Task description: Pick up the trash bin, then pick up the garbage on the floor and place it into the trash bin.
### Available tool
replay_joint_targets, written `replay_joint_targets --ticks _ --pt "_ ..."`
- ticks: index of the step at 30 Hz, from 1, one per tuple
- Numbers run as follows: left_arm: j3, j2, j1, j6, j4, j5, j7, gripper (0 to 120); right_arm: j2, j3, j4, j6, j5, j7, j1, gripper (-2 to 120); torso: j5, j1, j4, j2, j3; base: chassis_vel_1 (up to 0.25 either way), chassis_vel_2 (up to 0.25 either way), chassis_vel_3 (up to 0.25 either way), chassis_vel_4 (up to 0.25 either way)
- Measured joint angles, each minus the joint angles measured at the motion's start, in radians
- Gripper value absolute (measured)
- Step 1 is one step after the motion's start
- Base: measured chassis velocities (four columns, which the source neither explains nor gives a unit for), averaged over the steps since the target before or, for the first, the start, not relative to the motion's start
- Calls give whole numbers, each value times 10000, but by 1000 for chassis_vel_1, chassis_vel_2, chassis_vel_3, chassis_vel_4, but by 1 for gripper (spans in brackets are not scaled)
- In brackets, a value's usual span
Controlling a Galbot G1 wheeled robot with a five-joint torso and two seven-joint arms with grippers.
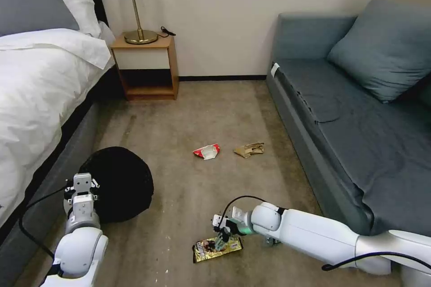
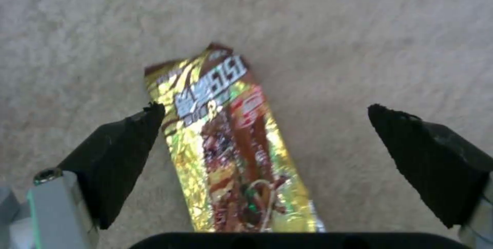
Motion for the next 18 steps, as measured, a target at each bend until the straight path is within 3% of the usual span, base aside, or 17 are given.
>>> replay_joint_targets --ticks 10,18 --pt "-73 59 -39 12 1 -16 1 5 825 60 -1208 291 -453 -308 -194 100 1 0 0 1 0 0 0 0 0" --pt "-114 117 -45 50 -23 -48 3 5 807 130 -1237 269 -542 -425 -324 100 0 0 0 1 0 0 0 0 0"
